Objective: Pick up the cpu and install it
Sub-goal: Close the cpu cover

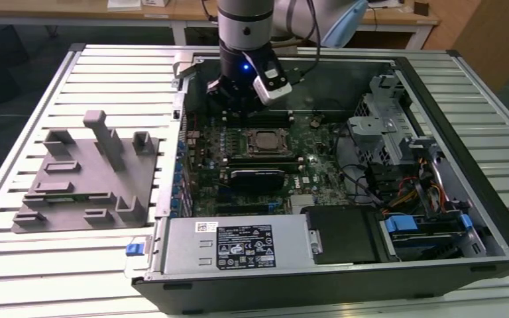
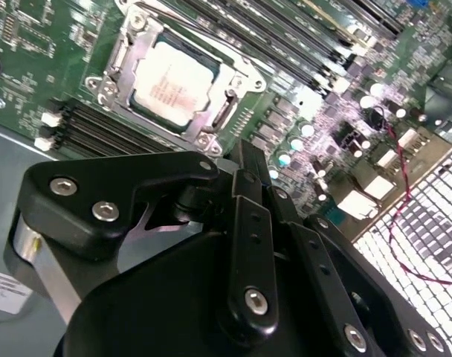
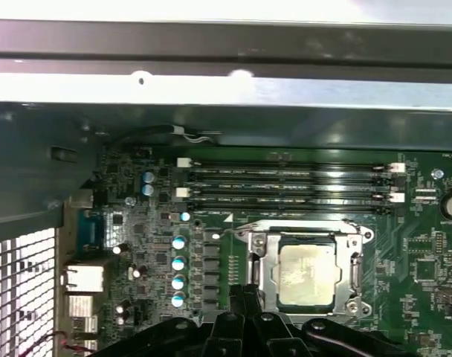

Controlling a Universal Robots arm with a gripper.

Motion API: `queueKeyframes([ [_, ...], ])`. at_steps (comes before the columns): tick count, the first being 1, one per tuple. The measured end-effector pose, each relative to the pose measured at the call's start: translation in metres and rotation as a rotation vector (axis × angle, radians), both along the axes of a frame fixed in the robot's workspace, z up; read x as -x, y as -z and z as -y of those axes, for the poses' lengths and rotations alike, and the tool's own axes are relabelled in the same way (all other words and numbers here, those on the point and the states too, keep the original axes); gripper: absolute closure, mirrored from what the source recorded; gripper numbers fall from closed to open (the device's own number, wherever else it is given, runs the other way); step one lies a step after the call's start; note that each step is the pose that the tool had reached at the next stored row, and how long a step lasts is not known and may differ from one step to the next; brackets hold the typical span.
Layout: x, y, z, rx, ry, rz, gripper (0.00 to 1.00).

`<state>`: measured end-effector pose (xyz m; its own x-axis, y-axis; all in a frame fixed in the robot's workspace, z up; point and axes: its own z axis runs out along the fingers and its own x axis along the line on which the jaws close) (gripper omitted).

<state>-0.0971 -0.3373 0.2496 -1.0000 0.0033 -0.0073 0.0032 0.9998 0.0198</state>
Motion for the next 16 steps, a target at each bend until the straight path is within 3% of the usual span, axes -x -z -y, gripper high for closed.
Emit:
queueKeyframes([
  [16,0.013,0.0001,-0.0014,0.0,0.0,0.0,0.89],
])
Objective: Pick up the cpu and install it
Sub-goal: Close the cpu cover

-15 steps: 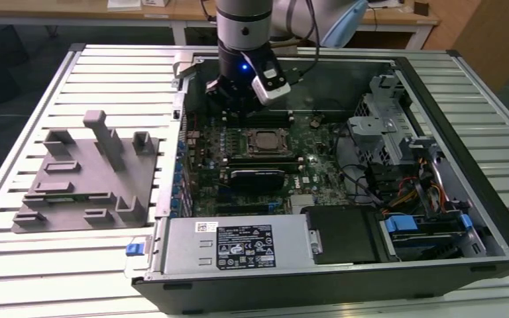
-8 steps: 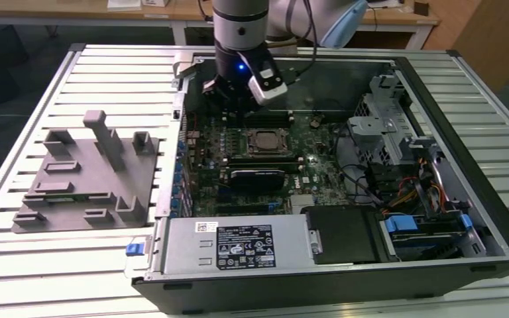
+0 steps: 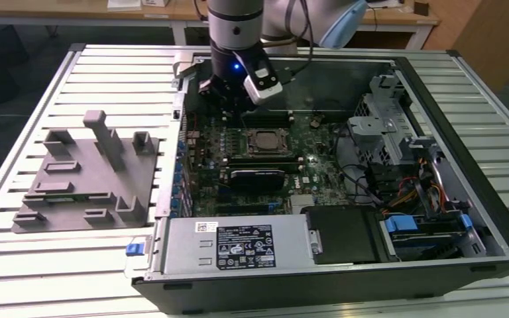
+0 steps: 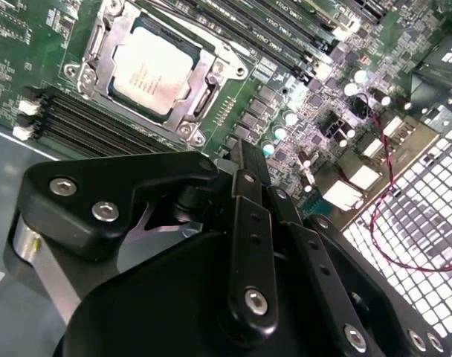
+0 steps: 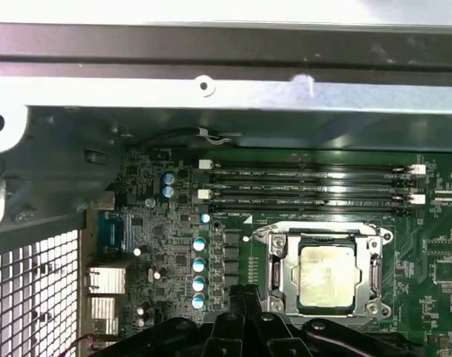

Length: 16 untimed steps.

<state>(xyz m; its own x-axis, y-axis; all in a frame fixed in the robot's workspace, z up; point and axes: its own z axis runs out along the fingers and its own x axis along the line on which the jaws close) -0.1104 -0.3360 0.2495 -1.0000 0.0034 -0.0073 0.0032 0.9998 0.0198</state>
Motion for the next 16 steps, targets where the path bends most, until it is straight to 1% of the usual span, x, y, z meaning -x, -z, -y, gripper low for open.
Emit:
queueKeyframes([
  [2,0.0011,0.0,-0.0013,-0.0001,0.0,0.0,0.89],
  [6,0.0025,0.0001,-0.0053,-0.0001,0.0,0.0,0.89],
  [16,0.0075,-0.0008,-0.0069,-0.0007,0.0,-0.0001,0.89],
])
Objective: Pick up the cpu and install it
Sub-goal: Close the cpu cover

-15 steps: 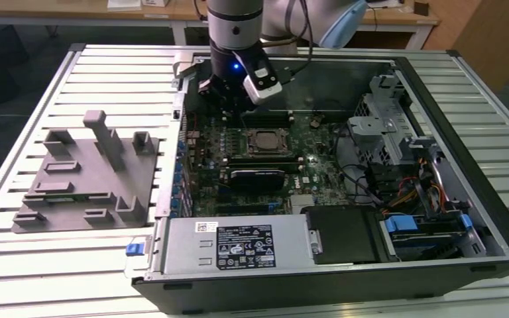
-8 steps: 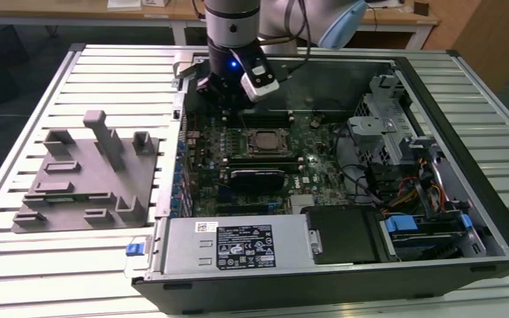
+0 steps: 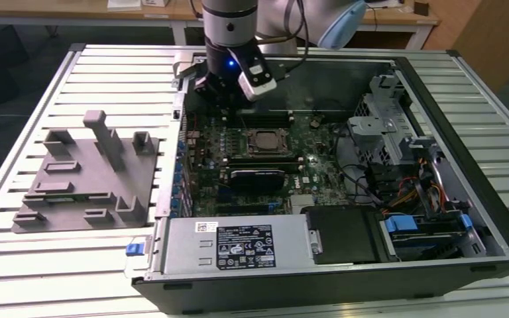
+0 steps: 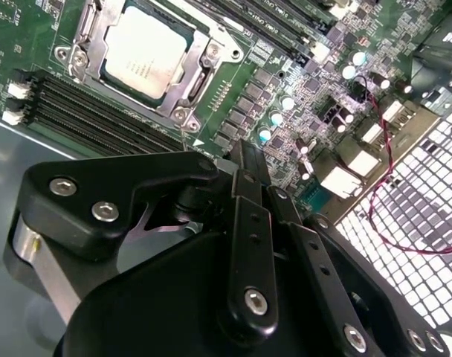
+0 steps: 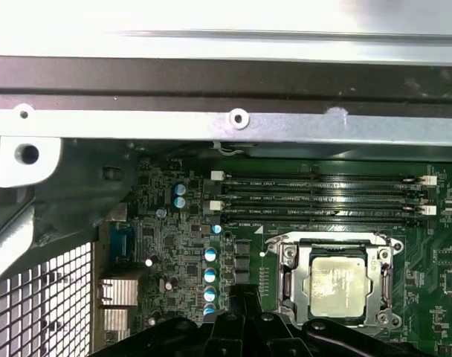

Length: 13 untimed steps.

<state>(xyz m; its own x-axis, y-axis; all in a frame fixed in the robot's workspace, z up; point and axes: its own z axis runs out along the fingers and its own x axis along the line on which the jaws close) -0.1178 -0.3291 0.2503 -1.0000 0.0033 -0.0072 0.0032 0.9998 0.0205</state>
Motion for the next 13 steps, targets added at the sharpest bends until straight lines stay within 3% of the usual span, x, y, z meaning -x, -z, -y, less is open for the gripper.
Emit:
queueKeyframes([
  [13,0.0025,-0.0015,-0.0001,-0.0008,0.0,-0.0001,0.89],
])
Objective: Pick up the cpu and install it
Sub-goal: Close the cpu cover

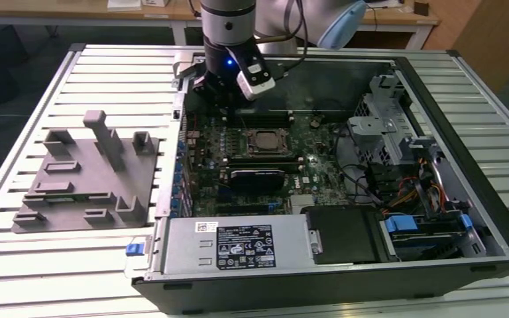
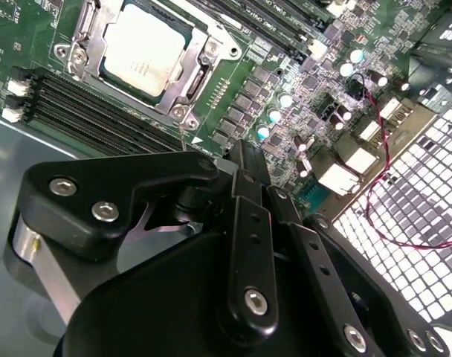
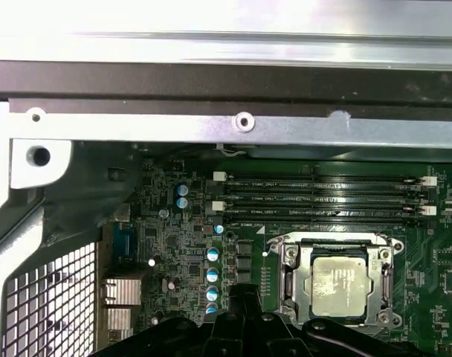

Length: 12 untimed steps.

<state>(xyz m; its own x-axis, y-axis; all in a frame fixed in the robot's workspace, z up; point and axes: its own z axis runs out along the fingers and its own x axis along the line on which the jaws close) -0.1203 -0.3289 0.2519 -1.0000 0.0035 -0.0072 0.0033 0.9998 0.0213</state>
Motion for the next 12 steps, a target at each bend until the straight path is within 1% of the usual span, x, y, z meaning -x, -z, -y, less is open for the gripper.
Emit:
queueKeyframes([
  [3,0.0031,0.0001,-0.0001,-0.0003,0.0,0.0002,0.89],
  [7,0.0037,0.0001,-0.0003,-0.0001,0.0,0.0001,0.89],
  [10,0.0037,0.0001,-0.0021,-0.0002,0.0,0.0002,0.89],
  [12,0.0037,0.0001,-0.0048,-0.0002,0.0,0.0002,0.89],
])
